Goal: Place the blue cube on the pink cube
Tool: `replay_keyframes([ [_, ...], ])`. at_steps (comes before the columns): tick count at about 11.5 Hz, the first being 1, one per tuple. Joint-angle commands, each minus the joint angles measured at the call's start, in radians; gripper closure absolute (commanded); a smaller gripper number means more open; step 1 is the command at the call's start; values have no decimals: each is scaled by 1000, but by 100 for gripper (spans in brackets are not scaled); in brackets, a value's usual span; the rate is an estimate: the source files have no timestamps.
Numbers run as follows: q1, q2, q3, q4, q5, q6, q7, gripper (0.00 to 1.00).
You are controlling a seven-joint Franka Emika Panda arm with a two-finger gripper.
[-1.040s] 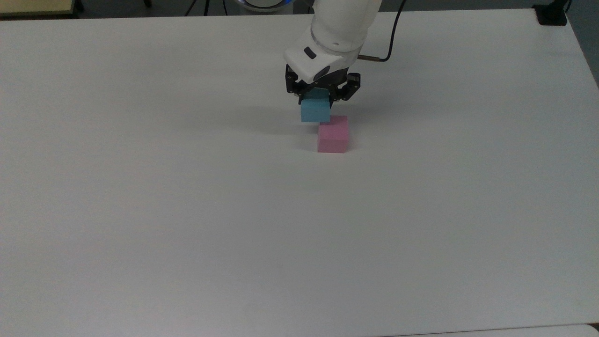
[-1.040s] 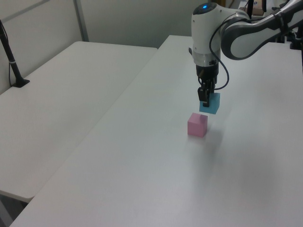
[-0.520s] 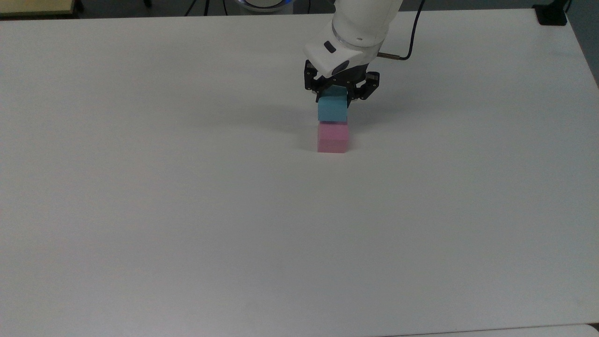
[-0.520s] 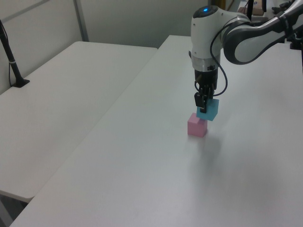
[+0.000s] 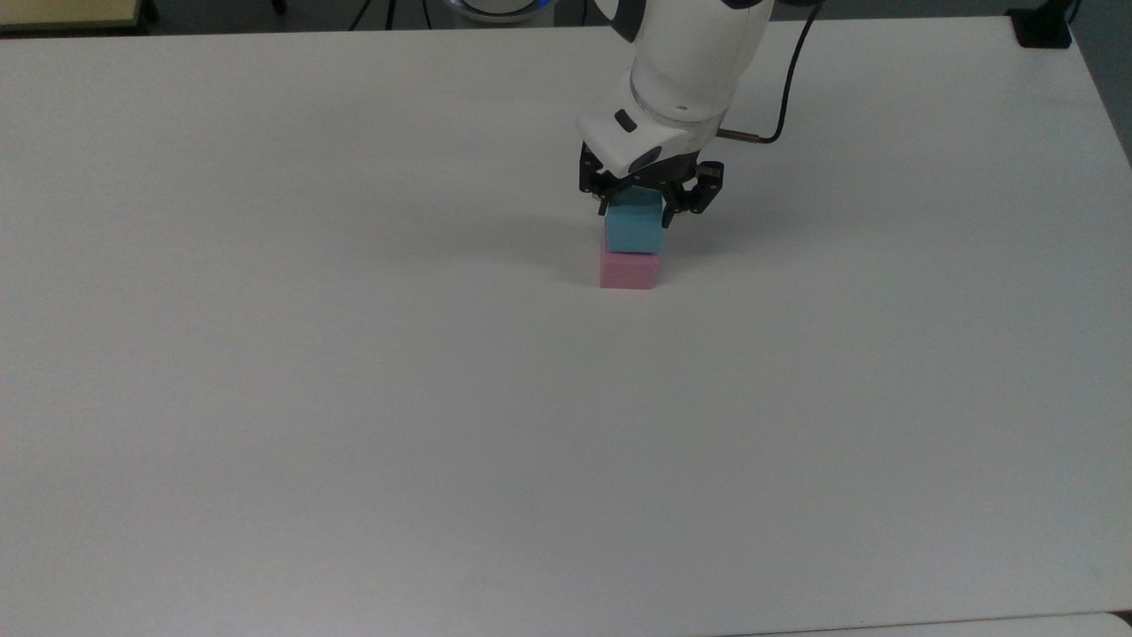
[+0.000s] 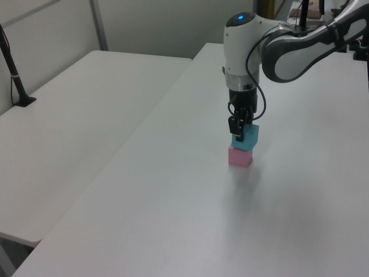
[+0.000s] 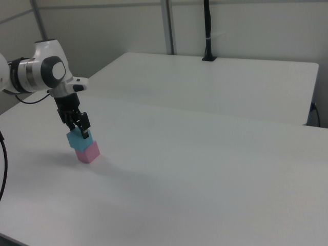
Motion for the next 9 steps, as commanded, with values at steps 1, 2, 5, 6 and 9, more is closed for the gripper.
replay_keyframes([
  [1, 0, -8, 1, 8, -6, 1, 38, 0],
  [2, -1, -19, 0, 8, -6, -1, 36, 0],
  [5, -46, -115, 0, 37, -5, -122, 27, 0],
  [6, -61, -138, -3, 56, -3, -180, 1, 0],
  [9, -167, -274, -8, 59, 21, -291, -99, 0],
])
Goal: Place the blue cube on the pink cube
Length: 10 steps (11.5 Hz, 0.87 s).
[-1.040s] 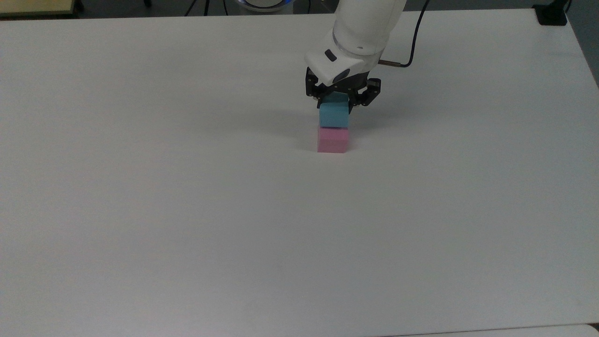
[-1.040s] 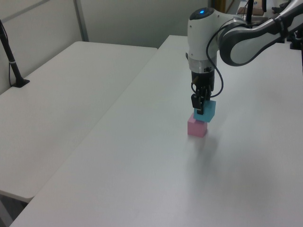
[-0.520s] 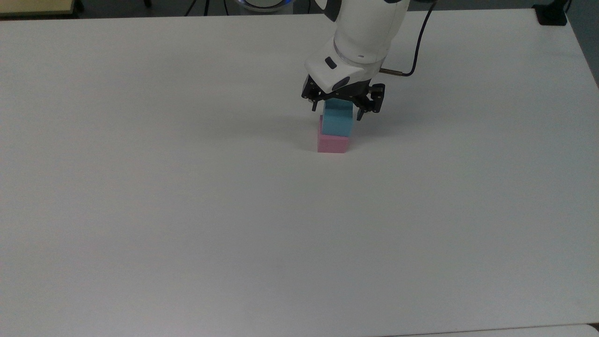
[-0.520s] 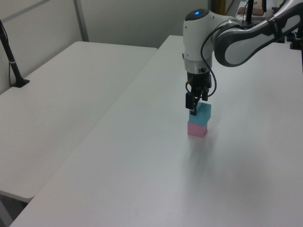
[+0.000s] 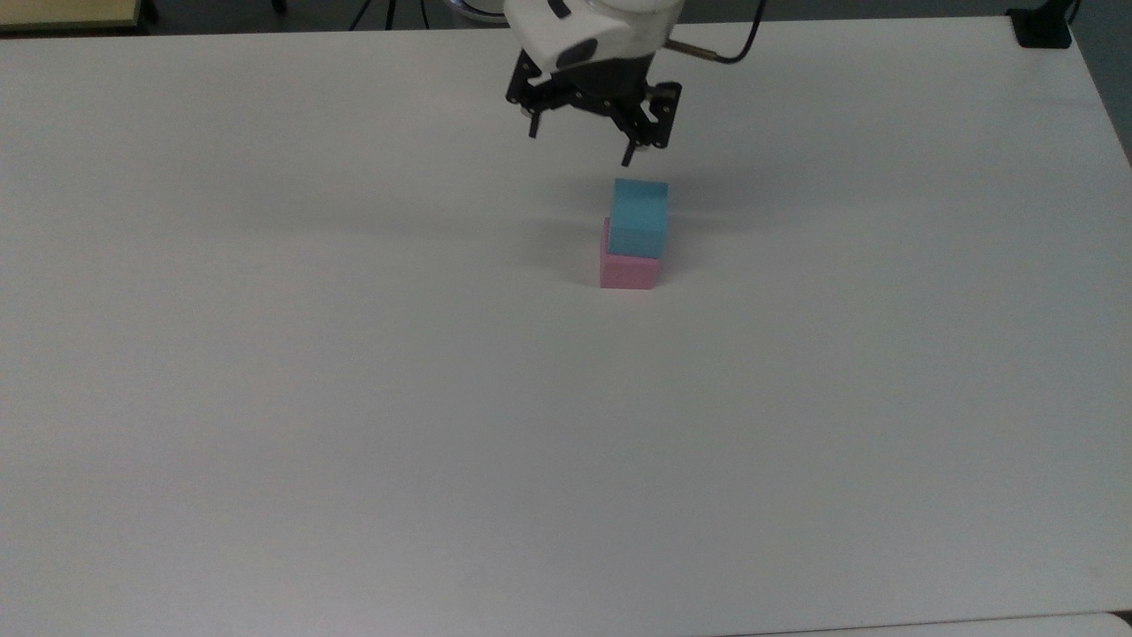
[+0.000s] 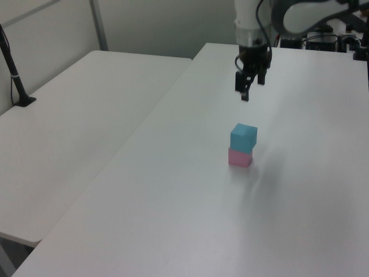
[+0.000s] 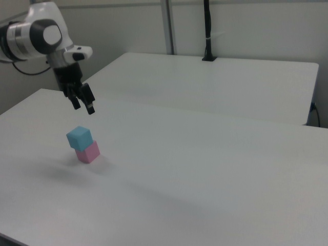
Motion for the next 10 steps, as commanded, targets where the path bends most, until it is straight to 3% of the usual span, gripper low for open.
replay_keyframes([
  [1, -108, -161, -18, -20, 48, -110, -149, 0],
  [3, -105, -236, -112, -26, 82, -152, -302, 0],
  [7, -107, -257, -230, -17, 82, -151, -529, 0],
  [10, -116, -260, -263, 17, 84, -161, -591, 0],
])
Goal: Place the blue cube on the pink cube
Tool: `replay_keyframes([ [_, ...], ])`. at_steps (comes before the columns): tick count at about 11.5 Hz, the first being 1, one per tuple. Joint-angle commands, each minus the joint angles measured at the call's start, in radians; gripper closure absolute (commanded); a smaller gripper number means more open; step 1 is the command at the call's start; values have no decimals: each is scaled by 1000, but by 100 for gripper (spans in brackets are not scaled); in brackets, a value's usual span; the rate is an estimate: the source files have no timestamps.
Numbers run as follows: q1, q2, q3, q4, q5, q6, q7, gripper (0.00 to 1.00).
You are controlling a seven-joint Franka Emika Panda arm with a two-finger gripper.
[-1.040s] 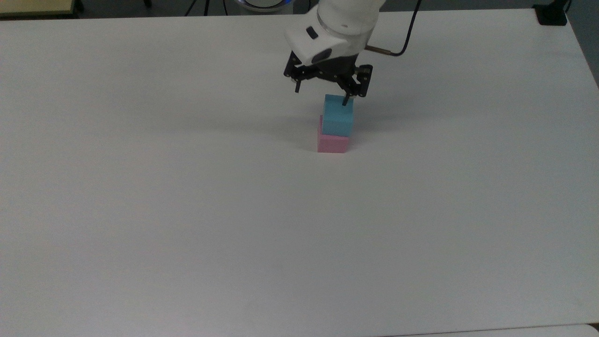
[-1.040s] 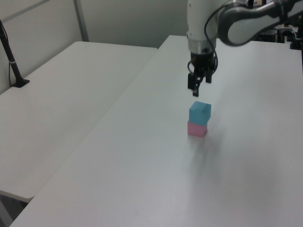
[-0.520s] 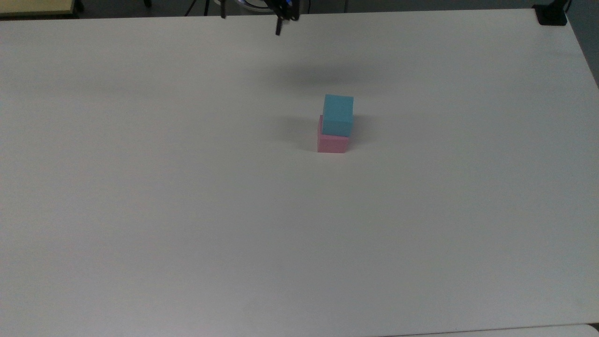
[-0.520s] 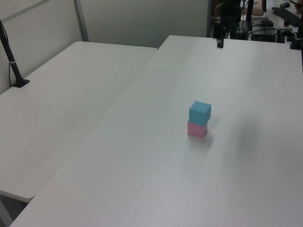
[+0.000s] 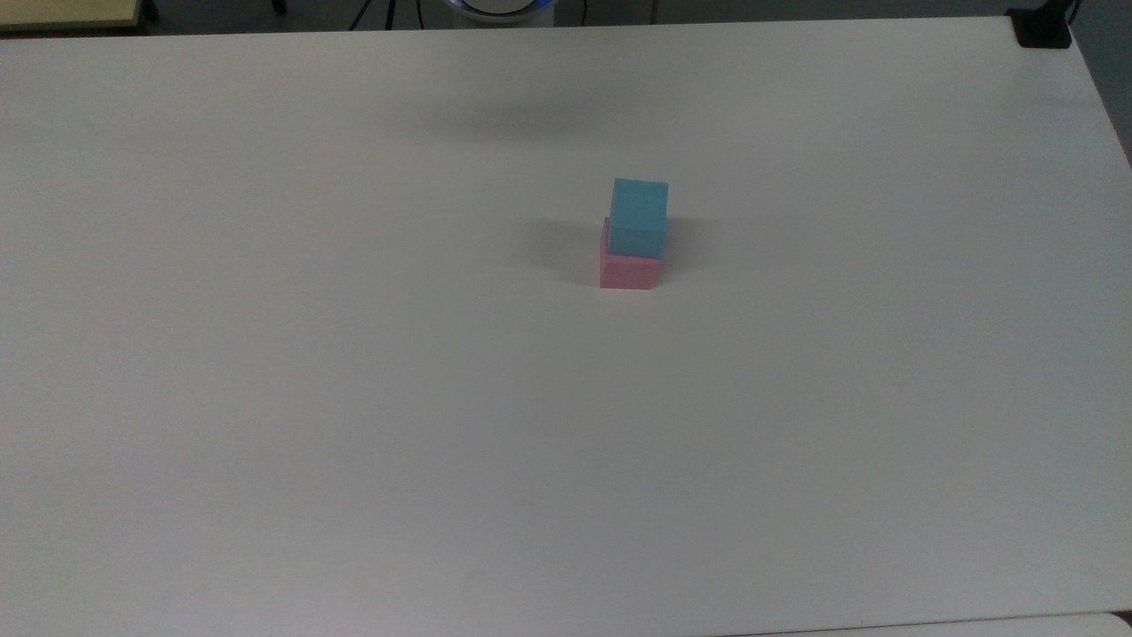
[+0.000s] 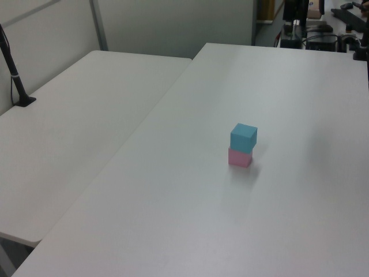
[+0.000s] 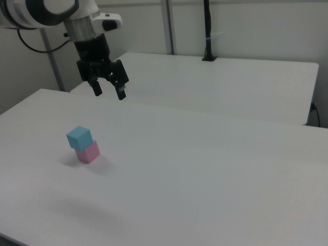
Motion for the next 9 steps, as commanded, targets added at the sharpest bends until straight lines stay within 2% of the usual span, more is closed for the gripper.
replay_keyframes([
  [1, 1, -17, -34, 18, 22, -11, -69, 0],
  [5, 2, -14, -74, 56, 100, -49, -78, 0],
  [9, 2, -8, -76, 56, 111, -47, -78, 0],
])
